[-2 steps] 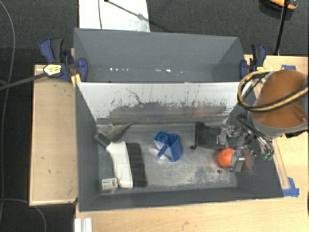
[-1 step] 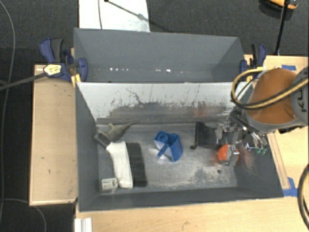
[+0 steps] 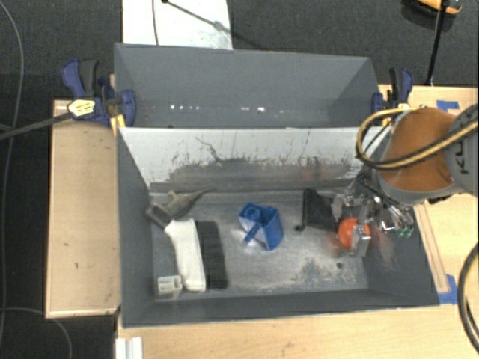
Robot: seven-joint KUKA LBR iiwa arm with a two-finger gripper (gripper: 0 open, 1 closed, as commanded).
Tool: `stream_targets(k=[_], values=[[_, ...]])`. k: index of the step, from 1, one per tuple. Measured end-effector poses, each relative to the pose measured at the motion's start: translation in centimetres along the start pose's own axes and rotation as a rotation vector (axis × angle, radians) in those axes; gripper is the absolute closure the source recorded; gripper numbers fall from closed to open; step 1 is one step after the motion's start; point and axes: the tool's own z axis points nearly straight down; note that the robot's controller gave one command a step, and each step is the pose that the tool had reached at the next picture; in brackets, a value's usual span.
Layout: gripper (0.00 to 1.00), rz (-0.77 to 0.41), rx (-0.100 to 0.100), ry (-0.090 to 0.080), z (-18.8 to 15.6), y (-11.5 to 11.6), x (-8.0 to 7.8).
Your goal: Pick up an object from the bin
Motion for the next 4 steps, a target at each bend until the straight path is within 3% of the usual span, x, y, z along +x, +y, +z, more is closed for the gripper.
stream_targets(k=[1, 2, 3, 4], values=[[0.0, 0.007, 0.005, -0.016, 0.3, -1.7, -0.4], [1.0, 0.343, -0.001, 0.0, 0.3, -1.4, 1.3], [1.0, 0.342, -0.001, 0.0, 0.3, -1.4, 1.3], [1.0, 0.352, -0.001, -0.002, -2.2, -1.8, 1.7]])
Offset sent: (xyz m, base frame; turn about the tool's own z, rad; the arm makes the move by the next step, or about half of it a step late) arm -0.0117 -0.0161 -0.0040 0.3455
